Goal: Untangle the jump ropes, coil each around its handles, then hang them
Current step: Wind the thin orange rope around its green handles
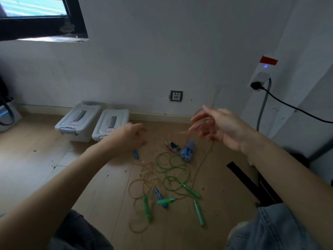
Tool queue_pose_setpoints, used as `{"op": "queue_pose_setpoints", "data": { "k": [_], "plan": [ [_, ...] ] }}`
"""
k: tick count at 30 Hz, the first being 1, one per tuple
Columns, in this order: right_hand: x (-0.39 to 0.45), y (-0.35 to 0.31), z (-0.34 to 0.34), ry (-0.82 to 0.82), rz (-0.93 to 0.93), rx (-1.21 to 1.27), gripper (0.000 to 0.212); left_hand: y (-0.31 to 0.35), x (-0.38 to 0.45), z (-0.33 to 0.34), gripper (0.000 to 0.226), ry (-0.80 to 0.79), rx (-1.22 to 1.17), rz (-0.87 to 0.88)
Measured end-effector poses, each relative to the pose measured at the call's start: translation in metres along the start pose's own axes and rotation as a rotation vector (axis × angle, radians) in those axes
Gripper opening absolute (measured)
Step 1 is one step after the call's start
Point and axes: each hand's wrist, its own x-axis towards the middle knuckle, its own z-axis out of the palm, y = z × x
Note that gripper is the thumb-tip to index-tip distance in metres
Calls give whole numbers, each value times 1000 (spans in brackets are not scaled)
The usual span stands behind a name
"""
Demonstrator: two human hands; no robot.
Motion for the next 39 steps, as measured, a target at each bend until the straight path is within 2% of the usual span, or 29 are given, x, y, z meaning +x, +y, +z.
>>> {"op": "queue_pose_setpoints", "data": {
  "k": [3,4,6,8,11,13,15,17,18,20,23,24,26,29,32,34,35,37,38,39],
  "plan": [
    [-1,-1,5,-237,-25,17,41,24,-15,-8,49,-173,-620,131],
    [-2,-3,7,-281,-62,31,40,34,-20,-6,47,-246,-744,191],
    [-3,-5,9,-324,-142,36,35,48,-25,6,31,-327,-849,274],
    [-3,-7,8,-281,-195,28,34,55,-25,14,13,-273,-869,243],
    [-1,-5,-1,20,-178,81,33,46,-17,8,24,-98,-722,193],
    [2,-3,-7,204,-152,109,35,34,-12,2,23,29,-447,196],
    [3,0,-12,304,-162,3,38,17,-8,-2,25,145,8,130],
    [2,0,-16,321,-175,-31,39,-2,-9,-5,24,126,346,-2],
    [2,-1,-15,279,-168,1,39,-9,-11,-7,24,68,387,-54],
    [0,-2,-11,87,-144,87,37,-11,-13,-7,29,-32,213,-54],
    [-2,-1,3,-242,-142,178,35,18,-16,2,39,-109,-392,141],
    [-2,-1,8,-320,-154,206,36,32,-19,7,41,-174,-553,198],
    [-2,-5,13,-395,-195,293,38,55,-21,23,38,-259,-679,292],
    [2,-7,7,-255,-249,374,40,63,-18,37,15,-207,-692,316],
    [3,-3,-4,-12,-270,331,39,50,-11,27,16,-84,-651,246],
    [4,-1,-13,104,-272,402,38,33,-6,19,15,-26,-479,241],
    [5,-1,-16,142,-273,438,37,28,-7,18,15,-85,-356,257],
    [5,-1,-18,141,-229,350,36,27,-12,23,18,-233,-264,271],
    [6,1,-17,96,-170,212,35,31,-14,23,19,-218,-336,261],
    [6,5,-14,34,-94,38,35,37,-17,17,19,-145,-503,236]
  ]
}}
